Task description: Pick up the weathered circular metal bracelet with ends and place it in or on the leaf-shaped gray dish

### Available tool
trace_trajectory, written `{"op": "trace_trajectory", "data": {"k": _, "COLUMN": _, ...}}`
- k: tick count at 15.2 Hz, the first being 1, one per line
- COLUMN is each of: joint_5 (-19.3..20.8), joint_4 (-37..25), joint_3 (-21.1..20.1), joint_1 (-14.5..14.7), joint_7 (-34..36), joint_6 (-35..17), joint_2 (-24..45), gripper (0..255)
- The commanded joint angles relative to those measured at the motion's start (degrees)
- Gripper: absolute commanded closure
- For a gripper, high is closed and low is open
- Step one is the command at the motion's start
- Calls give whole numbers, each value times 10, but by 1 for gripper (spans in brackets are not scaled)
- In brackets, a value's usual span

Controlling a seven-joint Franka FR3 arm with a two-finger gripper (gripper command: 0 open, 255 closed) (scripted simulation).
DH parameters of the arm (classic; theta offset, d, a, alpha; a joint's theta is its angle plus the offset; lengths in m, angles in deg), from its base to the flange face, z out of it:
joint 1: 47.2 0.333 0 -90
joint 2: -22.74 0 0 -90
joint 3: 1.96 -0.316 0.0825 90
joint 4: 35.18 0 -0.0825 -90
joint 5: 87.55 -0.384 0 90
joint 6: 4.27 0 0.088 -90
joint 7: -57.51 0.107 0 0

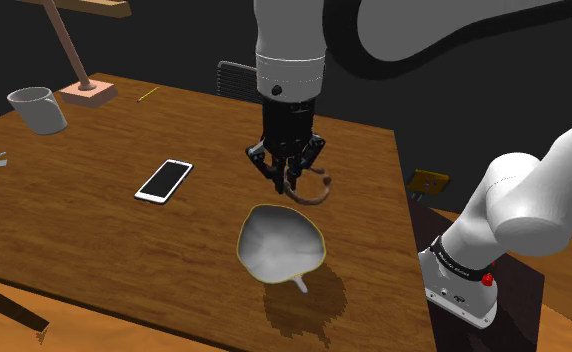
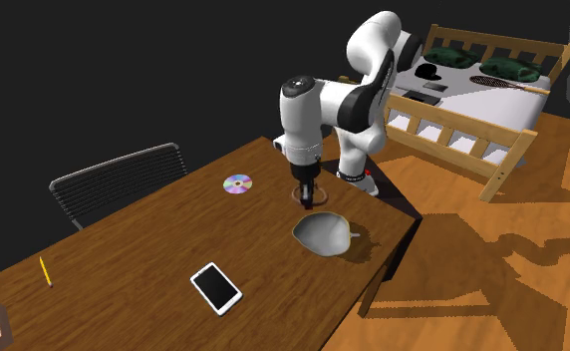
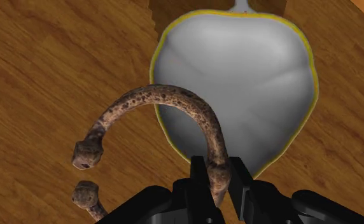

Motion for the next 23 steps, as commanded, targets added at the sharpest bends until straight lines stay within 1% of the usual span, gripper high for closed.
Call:
{"op": "trace_trajectory", "data": {"k": 1, "joint_5": 4, "joint_4": -26, "joint_3": -22, "joint_1": 10, "joint_7": 36, "joint_6": -1, "joint_2": 23, "gripper": 255}}
{"op": "trace_trajectory", "data": {"k": 5, "joint_5": 21, "joint_4": -77, "joint_3": -61, "joint_1": 30, "joint_7": 104, "joint_6": -4, "joint_2": 74, "gripper": 255}}
{"op": "trace_trajectory", "data": {"k": 6, "joint_5": 24, "joint_4": -83, "joint_3": -65, "joint_1": 32, "joint_7": 111, "joint_6": -4, "joint_2": 80, "gripper": 255}}
{"op": "trace_trajectory", "data": {"k": 19, "joint_5": 32, "joint_4": -5, "joint_3": -72, "joint_1": 36, "joint_7": 111, "joint_6": -103, "joint_2": 105, "gripper": 255}}
{"op": "trace_trajectory", "data": {"k": 20, "joint_5": 34, "joint_4": 4, "joint_3": -72, "joint_1": 36, "joint_7": 112, "joint_6": -117, "joint_2": 110, "gripper": 255}}
{"op": "trace_trajectory", "data": {"k": 23, "joint_5": 34, "joint_4": 4, "joint_3": -72, "joint_1": 36, "joint_7": 112, "joint_6": -117, "joint_2": 110, "gripper": 255}}
